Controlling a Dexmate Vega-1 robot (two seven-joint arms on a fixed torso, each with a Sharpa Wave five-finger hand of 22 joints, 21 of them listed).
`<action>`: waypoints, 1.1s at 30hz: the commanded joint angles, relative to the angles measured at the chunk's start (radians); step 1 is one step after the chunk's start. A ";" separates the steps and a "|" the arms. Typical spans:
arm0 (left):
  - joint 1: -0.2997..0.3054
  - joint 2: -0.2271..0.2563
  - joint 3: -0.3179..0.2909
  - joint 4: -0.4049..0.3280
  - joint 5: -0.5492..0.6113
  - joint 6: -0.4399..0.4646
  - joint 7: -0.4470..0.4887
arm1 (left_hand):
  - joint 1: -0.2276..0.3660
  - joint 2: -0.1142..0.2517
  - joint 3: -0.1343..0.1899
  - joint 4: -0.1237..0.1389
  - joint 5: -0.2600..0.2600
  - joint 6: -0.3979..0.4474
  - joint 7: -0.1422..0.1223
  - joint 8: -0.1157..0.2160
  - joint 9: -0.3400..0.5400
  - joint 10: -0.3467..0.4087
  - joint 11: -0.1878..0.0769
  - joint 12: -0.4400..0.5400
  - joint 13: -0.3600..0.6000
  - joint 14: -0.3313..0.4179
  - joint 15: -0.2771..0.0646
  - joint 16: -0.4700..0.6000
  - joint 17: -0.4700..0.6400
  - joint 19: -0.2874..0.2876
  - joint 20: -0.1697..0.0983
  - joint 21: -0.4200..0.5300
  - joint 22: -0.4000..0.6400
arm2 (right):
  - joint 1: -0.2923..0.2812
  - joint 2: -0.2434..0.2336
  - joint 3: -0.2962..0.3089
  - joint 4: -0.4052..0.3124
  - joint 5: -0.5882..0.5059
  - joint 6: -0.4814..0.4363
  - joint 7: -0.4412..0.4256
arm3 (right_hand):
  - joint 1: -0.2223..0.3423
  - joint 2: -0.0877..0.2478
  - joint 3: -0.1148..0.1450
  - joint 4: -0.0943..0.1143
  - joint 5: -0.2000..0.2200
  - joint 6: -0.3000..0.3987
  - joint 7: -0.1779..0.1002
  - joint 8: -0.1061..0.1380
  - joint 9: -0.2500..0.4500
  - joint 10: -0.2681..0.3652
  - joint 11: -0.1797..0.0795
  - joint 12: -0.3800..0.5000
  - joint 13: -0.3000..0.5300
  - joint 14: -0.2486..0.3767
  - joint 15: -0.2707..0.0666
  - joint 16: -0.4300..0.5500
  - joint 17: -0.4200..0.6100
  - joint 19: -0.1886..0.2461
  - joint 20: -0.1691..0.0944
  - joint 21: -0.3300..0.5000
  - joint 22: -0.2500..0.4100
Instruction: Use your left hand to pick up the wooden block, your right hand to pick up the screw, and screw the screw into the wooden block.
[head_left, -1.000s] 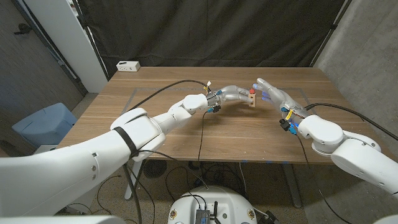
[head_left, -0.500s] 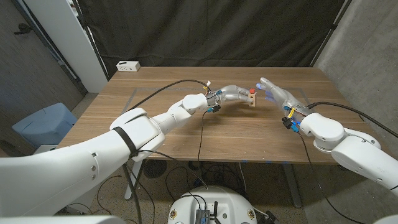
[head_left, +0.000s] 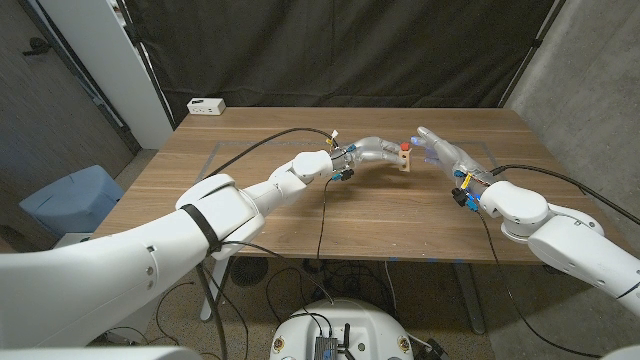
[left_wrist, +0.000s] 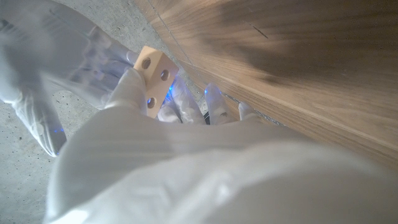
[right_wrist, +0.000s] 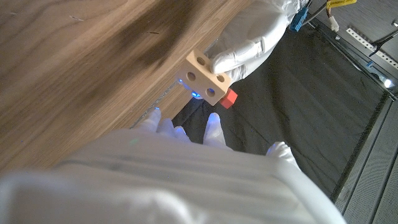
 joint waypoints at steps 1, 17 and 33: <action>-0.007 -0.005 0.003 0.006 0.001 0.032 0.009 | -0.003 0.000 0.007 0.000 0.007 0.006 -0.002 0.006 0.004 -0.003 0.003 0.001 0.000 0.001 0.001 0.000 0.003 0.001 0.006 0.004 0.002 | 0.032 -0.001 -0.029 0.020 0.007 0.001 0.011 | -0.004 -0.005 -0.004 0.005 0.007 0.001 0.005 0.004 0.001 -0.089 -0.007 0.004 0.002 -0.139 0.004 0.003 0.000 -0.007 0.000 0.003 0.003; -0.012 -0.008 0.010 0.009 -0.003 0.056 0.016 | -0.003 0.001 0.008 0.001 0.007 0.007 -0.004 0.006 0.004 -0.004 0.002 0.000 0.000 0.001 0.001 0.000 0.003 0.001 0.005 0.004 0.002 | 0.048 -0.011 -0.051 0.017 0.013 -0.003 0.017 | -0.009 -0.007 -0.008 0.008 0.007 0.003 0.006 0.005 0.002 -0.090 -0.006 0.004 0.002 -0.141 0.004 0.004 0.000 -0.010 0.001 0.003 0.003; -0.013 -0.007 0.012 0.009 -0.006 0.055 0.015 | -0.004 0.001 0.008 0.001 0.007 0.005 -0.003 0.006 0.004 -0.002 0.003 0.001 0.000 0.001 0.001 0.000 0.003 0.000 0.005 0.004 0.002 | 0.041 -0.022 -0.054 0.001 0.021 -0.007 0.014 | -0.011 -0.008 -0.011 0.010 0.008 0.003 0.005 0.005 0.002 -0.091 -0.005 0.005 0.002 -0.141 0.005 0.004 0.001 -0.012 0.002 0.003 0.003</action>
